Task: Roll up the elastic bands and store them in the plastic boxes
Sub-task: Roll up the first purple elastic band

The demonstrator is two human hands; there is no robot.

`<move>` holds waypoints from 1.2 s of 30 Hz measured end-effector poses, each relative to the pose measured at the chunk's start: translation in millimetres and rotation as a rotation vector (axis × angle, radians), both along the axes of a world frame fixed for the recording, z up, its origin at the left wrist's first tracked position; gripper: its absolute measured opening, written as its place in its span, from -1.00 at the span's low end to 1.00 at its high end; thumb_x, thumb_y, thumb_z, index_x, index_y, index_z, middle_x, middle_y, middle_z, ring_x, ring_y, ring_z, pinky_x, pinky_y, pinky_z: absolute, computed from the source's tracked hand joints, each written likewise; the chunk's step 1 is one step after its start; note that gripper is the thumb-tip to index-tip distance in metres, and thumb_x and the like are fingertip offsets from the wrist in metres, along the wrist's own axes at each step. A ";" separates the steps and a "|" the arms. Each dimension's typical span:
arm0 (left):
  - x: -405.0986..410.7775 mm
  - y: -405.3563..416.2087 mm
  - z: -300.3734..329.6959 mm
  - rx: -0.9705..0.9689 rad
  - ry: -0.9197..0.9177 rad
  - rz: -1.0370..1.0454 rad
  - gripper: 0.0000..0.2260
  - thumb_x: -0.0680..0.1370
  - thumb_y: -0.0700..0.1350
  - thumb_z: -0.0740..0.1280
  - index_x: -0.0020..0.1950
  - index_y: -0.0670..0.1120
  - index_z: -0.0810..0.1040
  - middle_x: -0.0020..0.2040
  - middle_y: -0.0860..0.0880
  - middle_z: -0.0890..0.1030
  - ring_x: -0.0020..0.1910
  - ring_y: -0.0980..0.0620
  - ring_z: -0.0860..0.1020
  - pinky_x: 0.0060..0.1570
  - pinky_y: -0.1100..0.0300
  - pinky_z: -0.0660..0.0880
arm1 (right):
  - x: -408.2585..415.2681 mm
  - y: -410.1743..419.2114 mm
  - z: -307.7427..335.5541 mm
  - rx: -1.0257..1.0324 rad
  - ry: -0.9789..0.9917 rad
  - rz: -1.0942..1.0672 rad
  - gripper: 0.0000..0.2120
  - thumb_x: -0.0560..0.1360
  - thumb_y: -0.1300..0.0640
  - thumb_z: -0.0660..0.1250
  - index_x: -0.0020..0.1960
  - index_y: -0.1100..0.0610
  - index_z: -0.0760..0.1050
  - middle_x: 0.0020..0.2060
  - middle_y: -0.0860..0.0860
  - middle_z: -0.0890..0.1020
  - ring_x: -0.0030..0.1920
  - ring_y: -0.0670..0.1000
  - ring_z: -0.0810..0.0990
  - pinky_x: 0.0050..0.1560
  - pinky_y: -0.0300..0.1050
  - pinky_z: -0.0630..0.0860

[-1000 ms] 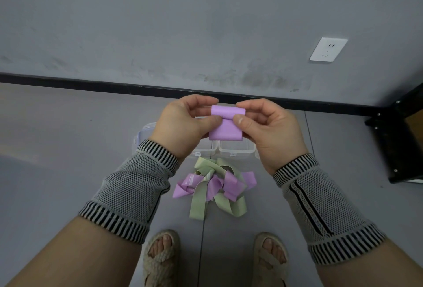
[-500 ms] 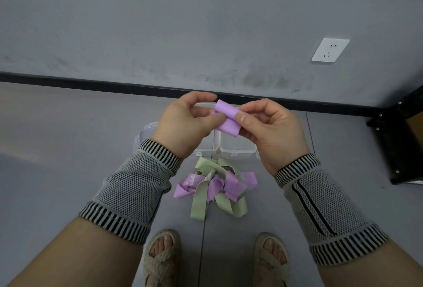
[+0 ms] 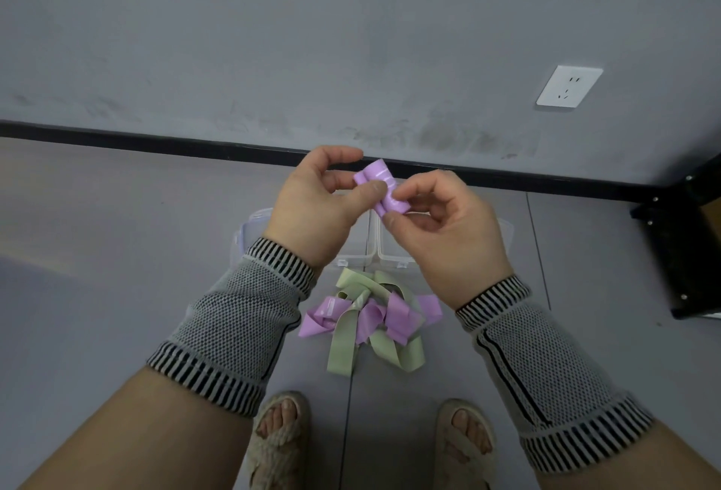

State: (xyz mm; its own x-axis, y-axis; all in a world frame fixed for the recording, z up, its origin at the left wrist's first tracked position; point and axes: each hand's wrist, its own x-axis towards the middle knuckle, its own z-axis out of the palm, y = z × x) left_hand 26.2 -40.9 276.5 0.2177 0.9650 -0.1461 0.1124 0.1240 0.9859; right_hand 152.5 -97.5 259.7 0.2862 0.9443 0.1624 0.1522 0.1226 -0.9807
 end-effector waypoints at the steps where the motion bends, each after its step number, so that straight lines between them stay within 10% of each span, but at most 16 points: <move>1: -1.8 1.4 0.2 -0.003 -0.013 0.014 -0.70 0.44 -0.19 0.45 0.12 -0.04 0.50 -0.12 -0.08 0.68 -0.18 0.05 0.60 -0.21 0.21 0.42 | 0.9 -0.8 0.5 -0.008 -0.004 0.047 -0.71 0.39 0.36 0.44 -0.14 -0.02 0.50 -0.01 0.16 0.60 -0.09 -0.04 0.66 -0.08 -0.20 0.58; 9: -2.9 -1.6 -1.9 -0.033 0.065 -0.142 -0.69 0.44 -0.25 0.43 0.13 -0.06 0.47 -0.17 -0.05 0.67 -0.41 0.21 0.53 -0.34 0.35 0.38 | 11.9 -3.1 -4.5 -0.128 -0.266 0.169 -0.29 0.36 0.28 0.48 0.34 -0.22 0.30 0.05 -0.06 0.51 -0.18 -0.05 0.61 -0.06 -0.20 0.59; 25: -2.6 -0.4 -3.5 -0.100 0.079 -0.180 -0.72 0.40 -0.20 0.48 0.07 -0.06 0.55 -0.28 0.00 0.67 -0.40 0.17 0.55 -0.31 0.30 0.41 | 12.5 -2.4 -11.2 -0.114 -0.439 0.075 -0.57 0.31 0.03 0.47 0.15 -0.09 0.47 -0.04 -0.12 0.54 -0.16 -0.12 0.56 -0.16 -0.14 0.58; 36: -2.5 1.1 -5.8 -0.141 0.067 -0.137 -0.75 0.41 -0.21 0.47 0.03 -0.04 0.54 -0.27 -0.05 0.66 -0.30 0.07 0.58 -0.22 0.17 0.51 | 11.0 -1.1 -10.9 -0.091 -0.425 0.055 -0.38 0.31 0.08 0.54 0.33 -0.01 0.42 0.09 -0.15 0.53 0.01 -0.18 0.55 0.02 -0.23 0.55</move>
